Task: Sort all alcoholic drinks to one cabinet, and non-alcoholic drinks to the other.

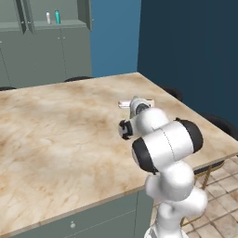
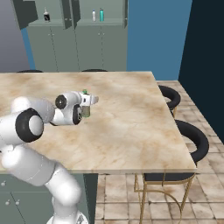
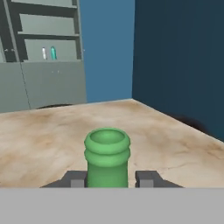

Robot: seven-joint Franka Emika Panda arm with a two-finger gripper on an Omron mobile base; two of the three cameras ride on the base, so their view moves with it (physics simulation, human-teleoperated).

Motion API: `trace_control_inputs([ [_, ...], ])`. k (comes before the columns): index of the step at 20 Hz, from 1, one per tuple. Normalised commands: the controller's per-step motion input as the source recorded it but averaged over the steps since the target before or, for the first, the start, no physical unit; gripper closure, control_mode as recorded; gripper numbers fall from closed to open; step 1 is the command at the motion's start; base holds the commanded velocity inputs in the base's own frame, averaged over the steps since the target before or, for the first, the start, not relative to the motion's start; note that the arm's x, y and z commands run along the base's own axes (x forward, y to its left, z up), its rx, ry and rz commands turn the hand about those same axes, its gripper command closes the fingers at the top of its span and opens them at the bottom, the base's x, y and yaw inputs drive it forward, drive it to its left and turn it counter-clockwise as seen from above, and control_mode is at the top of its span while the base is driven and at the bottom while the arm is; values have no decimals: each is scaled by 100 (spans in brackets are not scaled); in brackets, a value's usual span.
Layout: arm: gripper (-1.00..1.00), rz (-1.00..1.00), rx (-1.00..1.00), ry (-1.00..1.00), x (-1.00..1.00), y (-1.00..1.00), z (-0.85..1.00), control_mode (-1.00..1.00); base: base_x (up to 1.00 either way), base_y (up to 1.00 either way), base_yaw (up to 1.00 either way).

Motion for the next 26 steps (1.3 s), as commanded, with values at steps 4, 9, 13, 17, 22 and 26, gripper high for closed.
trace_control_inputs([
  [4, 100, -6, -3, 16, -23, 0, 89, -100, 0, 0, 0],
  [9, 100, -6, -3, 14, -29, 0, 68, -100, 0, 0, 0],
  [13, 100, -9, -2, 2, -51, 0, 33, -100, 0, 0, 0],
  [17, 100, -8, -2, 0, -63, 0, 29, -100, 0, 0, 0],
  [22, 100, -5, 0, -7, -77, 0, 26, -100, 0, 0, 0],
  [26, 100, -2, 0, -8, -74, 0, 17, -100, 0, 0, 0],
])
